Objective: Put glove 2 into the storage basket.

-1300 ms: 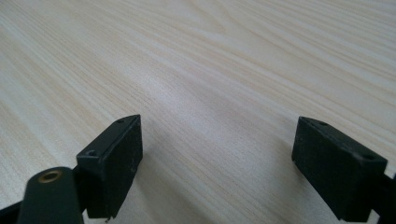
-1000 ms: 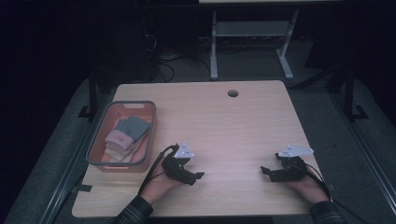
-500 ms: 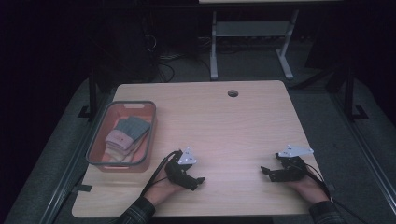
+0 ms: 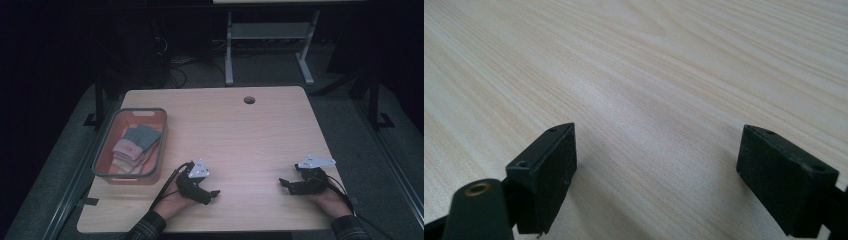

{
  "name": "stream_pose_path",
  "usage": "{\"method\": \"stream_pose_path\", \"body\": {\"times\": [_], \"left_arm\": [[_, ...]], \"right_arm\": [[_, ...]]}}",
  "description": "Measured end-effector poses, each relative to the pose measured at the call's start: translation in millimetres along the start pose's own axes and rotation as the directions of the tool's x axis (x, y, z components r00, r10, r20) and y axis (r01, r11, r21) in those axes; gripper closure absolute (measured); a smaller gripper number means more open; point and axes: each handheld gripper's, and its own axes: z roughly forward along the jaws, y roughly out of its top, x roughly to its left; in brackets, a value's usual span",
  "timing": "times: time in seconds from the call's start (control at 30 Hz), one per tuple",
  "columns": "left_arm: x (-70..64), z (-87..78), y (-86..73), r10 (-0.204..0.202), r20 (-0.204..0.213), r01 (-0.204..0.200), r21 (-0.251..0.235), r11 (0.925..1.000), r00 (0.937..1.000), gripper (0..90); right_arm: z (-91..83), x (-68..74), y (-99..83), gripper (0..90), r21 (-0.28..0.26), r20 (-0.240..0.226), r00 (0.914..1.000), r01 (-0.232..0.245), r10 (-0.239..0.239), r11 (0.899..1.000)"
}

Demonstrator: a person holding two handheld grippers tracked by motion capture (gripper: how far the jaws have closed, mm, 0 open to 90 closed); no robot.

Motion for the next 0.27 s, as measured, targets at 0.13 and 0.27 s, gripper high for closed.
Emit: {"method": "stream_pose_path", "body": {"times": [0.13, 0.27], "left_arm": [[0.1, 0.0, -0.1, 0.002, 0.001, -0.002, 0.000, 1.0000, 1.0000, 12.5], [0.0, 0.1, -0.1, 0.002, 0.001, -0.002, -0.001, 1.0000, 1.0000, 12.5]], "right_arm": [[0.0, 0.1, 0.0, 15.8, -0.001, 0.000, 1.0000, -0.002, 0.002, 1.000], [0.0, 0.0, 0.0, 15.8, 0.000, 0.000, 1.0000, -0.001, 0.001, 1.000]]}}
